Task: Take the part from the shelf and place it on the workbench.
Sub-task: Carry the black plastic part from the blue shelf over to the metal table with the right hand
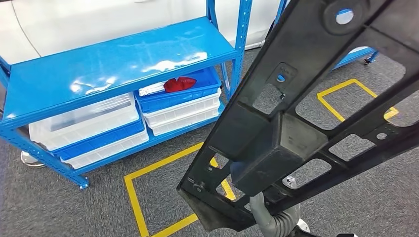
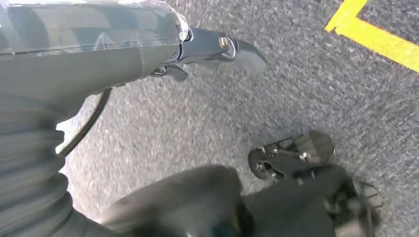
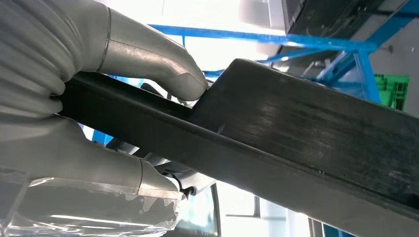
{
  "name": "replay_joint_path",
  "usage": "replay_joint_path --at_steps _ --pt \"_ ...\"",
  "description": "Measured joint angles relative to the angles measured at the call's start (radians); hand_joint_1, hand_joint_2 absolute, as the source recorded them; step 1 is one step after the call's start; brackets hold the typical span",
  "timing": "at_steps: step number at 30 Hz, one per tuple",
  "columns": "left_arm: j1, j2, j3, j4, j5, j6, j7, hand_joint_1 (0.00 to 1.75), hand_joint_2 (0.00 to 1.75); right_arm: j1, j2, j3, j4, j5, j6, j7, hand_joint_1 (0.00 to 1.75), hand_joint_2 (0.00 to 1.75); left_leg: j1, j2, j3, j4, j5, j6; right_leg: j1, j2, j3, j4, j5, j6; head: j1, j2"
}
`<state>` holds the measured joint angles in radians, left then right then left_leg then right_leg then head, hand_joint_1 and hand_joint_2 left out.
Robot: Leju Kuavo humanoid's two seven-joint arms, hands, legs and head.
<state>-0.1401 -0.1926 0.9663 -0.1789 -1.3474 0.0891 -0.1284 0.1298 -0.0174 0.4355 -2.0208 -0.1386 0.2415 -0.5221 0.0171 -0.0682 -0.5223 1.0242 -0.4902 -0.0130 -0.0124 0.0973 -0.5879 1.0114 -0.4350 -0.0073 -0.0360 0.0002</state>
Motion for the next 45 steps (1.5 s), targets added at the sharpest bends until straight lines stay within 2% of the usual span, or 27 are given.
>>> replay_joint_path --at_steps 1,3,4,6,7,9,10,11,13,15,16,18,19,21,22,24,26,28,30,32,34,36,38,40,41,43,45 --pt "0.002 0.0 0.0 0.0 0.0 0.0 0.0 0.0 1.75 0.0 0.0 0.0 0.0 -0.001 -0.001 0.001 1.75 1.75 0.0 -0.015 0.005 -0.017 0.0 0.003 -0.001 0.01 -0.007 0.001 0.004 0.007 0.0 0.0" --pt "0.001 0.0 0.0 0.0 -0.002 -0.001 0.002 0.0 1.75 0.003 0.001 -0.002 -0.004 0.0 -0.003 0.004 1.75 1.75 -0.001 -0.002 0.003 -0.024 0.002 0.011 -0.004 0.028 -0.019 0.0 0.012 0.023 0.0 0.0" --pt "0.001 -0.001 0.0 0.0 -0.002 -0.003 0.002 0.0 1.75 0.005 0.002 -0.002 -0.006 0.0 -0.005 0.005 1.75 1.75 0.001 0.009 0.002 -0.027 0.006 0.017 -0.003 0.019 -0.023 0.005 0.009 0.03 0.0 0.0" --pt "0.001 -0.002 -0.001 0.0 -0.003 -0.007 0.004 0.0 1.75 0.004 0.003 -0.003 -0.011 0.001 -0.006 0.006 1.75 1.75 0.003 0.037 0.003 -0.035 0.012 0.03 -0.001 -0.032 -0.051 0.064 -0.028 0.038 0.0 0.0" --pt "0.002 -0.002 -0.001 0.0 -0.003 -0.008 0.005 0.0 1.75 0.003 0.004 -0.003 -0.013 0.001 -0.007 0.006 1.75 1.75 0.001 0.052 0.003 -0.035 0.013 0.033 0.0 -0.063 -0.08 0.126 -0.061 0.042 0.0 0.0" --pt "0.007 -0.001 0.0 0.0 -0.002 -0.008 0.006 0.0 1.75 0.002 0.005 -0.004 -0.014 0.001 -0.007 0.009 1.75 1.75 -0.004 0.084 0.001 -0.035 0.013 0.036 -0.003 -0.087 -0.141 0.259 -0.116 0.048 0.0 0.0" --pt "0.008 -0.001 0.0 0.0 -0.002 -0.007 0.007 0.0 1.75 0.002 0.006 -0.004 -0.014 0.0 -0.007 0.01 1.75 1.75 -0.005 0.099 0.0 -0.034 0.012 0.036 -0.004 -0.091 -0.153 0.29 -0.121 0.049 0.0 0.0" --pt "0.008 0.0 0.0 0.0 -0.001 -0.006 0.006 0.0 1.75 0.001 0.006 -0.005 -0.014 -0.001 -0.006 0.012 1.75 1.75 -0.006 0.113 0.0 -0.034 0.012 0.036 -0.004 -0.094 -0.145 0.28 -0.108 0.049 0.0 0.0" --pt "0.007 -0.001 0.0 0.0 0.001 -0.002 0.003 0.0 1.75 0.001 0.008 -0.007 -0.015 -0.003 -0.002 0.015 1.75 1.75 -0.008 0.136 0.003 -0.034 0.01 0.034 -0.002 -0.117 -0.068 0.149 -0.048 0.042 0.0 0.0" --pt "0.005 -0.001 0.0 0.0 0.004 0.0 0.0 0.0 1.75 -0.002 0.011 -0.009 -0.016 -0.003 0.001 0.017 1.75 1.75 -0.013 0.154 0.005 -0.033 0.007 0.027 0.008 -0.15 -0.001 0.026 -0.014 0.026 0.0 0.0" --pt "0.005 -0.001 0.0 0.0 0.005 0.0 -0.001 0.0 1.75 -0.003 0.013 -0.01 -0.017 -0.003 0.002 0.017 1.75 1.75 -0.015 0.161 0.006 -0.033 0.006 0.023 0.012 -0.158 0.01 0.002 -0.012 0.018 0.0 0.0" --pt "0.003 -0.001 0.0 0.0 0.005 0.0 -0.002 0.0 1.75 -0.004 0.016 -0.012 -0.018 -0.004 0.002 0.018 1.75 1.75 -0.017 0.177 0.01 -0.035 0.004 0.013 0.015 -0.143 0.007 -0.005 -0.012 0.004 0.0 0.0" --pt "0.001 -0.002 0.0 0.0 0.005 0.0 -0.003 0.0 1.75 -0.003 0.016 -0.014 -0.018 -0.004 0.002 0.018 1.75 1.75 -0.016 0.172 0.011 -0.032 -0.001 0.007 0.012 -0.133 0.008 -0.01 -0.009 -0.001 0.0 0.0" --pt "-0.001 -0.002 0.0 0.0 0.006 -0.001 -0.006 0.0 1.75 -0.002 0.019 -0.015 -0.018 -0.007 0.006 0.017 1.75 1.75 -0.014 0.134 -0.008 0.018 -0.039 -0.002 0.006 -0.114 0.01 -0.019 -0.001 -0.013 0.0 0.0" --pt "-0.001 -0.001 0.0 0.0 0.008 -0.002 -0.007 0.0 1.75 -0.002 0.021 -0.015 -0.018 -0.009 0.009 0.017 1.75 1.75 -0.012 0.107 -0.032 0.075 -0.073 -0.005 0.004 -0.105 0.009 -0.021 0.002 -0.017 0.0 0.0" --pt "-0.001 0.0 0.001 0.0 0.013 -0.002 -0.008 0.0 1.75 -0.003 0.023 -0.016 -0.015 -0.017 0.018 0.016 1.75 1.75 -0.011 0.082 -0.094 0.211 -0.135 -0.007 0.005 -0.084 0.004 -0.02 0.004 -0.021 0.0 0.0" --pt "-0.002 0.0 0.001 0.0 0.017 0.002 -0.008 0.0 1.75 -0.004 0.024 -0.017 -0.01 -0.023 0.025 0.015 1.75 1.75 -0.01 0.077 -0.112 0.252 -0.129 -0.008 0.006 -0.057 0.003 -0.016 0.005 -0.021 0.0 0.0" --pt "0.004 0.002 0.001 0.0 0.019 0.007 -0.006 0.0 1.75 -0.006 0.025 -0.018 -0.005 -0.029 0.032 0.015 1.75 1.75 -0.004 0.06 -0.062 0.141 -0.056 -0.007 0.005 -0.027 0.003 -0.011 0.004 -0.017 0.0 0.0" --pt "0.011 0.004 0.002 0.0 0.02 0.01 -0.006 0.0 1.75 -0.01 0.025 -0.019 0.0 -0.035 0.037 0.013 1.75 1.75 0.002 0.007 -0.011 0.019 -0.008 -0.003 0.005 -0.001 -0.003 -0.003 0.004 -0.007 0.0 0.0" --pt "0.012 0.004 0.003 0.0 0.021 0.012 -0.006 0.0 1.75 -0.017 0.025 -0.021 0.004 -0.039 0.038 0.012 1.75 1.75 0.002 -0.022 -0.001 -0.017 -0.005 0.004 0.004 0.021 -0.016 0.001 0.009 0.008 0.0 0.0" --pt "0.011 0.003 0.004 0.0 0.021 0.013 -0.006 0.0 1.75 -0.02 0.026 -0.024 0.007 -0.042 0.038 0.011 1.75 1.75 0.001 -0.001 0.0 -0.023 0.0 0.016 0.0 0.037 -0.024 0.001 0.015 0.022 0.0 0.0" --pt "0.01 0.002 0.004 0.0 0.019 0.013 -0.006 0.0 1.75 -0.025 0.026 -0.027 0.009 -0.046 0.038 0.011 1.75 1.75 0.002 0.026 0.004 -0.03 0.006 0.03 0.002 -0.006 -0.044 0.04 -0.009 0.031 0.001 0.0" --pt "0.013 0.001 0.004 0.0 0.018 0.014 -0.006 0.0 1.75 -0.032 0.026 -0.029 0.011 -0.05 0.037 0.012 1.75 1.75 -0.001 0.057 0.004 -0.032 0.007 0.038 0.003 -0.07 -0.102 0.161 -0.073 0.038 0.001 0.0" --pt "0.016 0.002 0.004 0.0 0.018 0.013 -0.005 0.0 1.75 -0.035 0.026 -0.029 0.015 -0.053 0.037 0.013 1.75 1.75 -0.007 0.088 0.003 -0.032 0.005 0.041 0.0 -0.09 -0.16 0.283 -0.118 0.043 0.001 0.0" --pt "0.016 0.003 0.004 0.0 0.018 0.011 -0.005 0.0 1.75 -0.035 0.026 -0.03 0.017 -0.055 0.037 0.015 1.75 1.75 -0.008 0.102 0.003 -0.032 0.004 0.041 -0.002 -0.092 -0.164 0.295 -0.114 0.043 0.001 0.0" --pt "0.015 0.003 0.004 0.0 0.018 0.009 -0.005 0.0 1.75 -0.035 0.026 -0.03 0.02 -0.056 0.036 0.016 1.75 1.75 -0.01 0.126 0.008 -0.032 0.0 0.038 -0.001 -0.106 -0.106 0.194 -0.058 0.038 0.001 0.0" --pt "0.013 0.003 0.004 0.0 0.018 0.008 -0.005 0.0 1.75 -0.038 0.027 -0.03 0.021 -0.056 0.035 0.017 1.75 1.75 -0.013 0.145 0.014 -0.032 -0.006 0.032 0.008 -0.147 -0.028 0.052 -0.015 0.024 0.001 0.0"
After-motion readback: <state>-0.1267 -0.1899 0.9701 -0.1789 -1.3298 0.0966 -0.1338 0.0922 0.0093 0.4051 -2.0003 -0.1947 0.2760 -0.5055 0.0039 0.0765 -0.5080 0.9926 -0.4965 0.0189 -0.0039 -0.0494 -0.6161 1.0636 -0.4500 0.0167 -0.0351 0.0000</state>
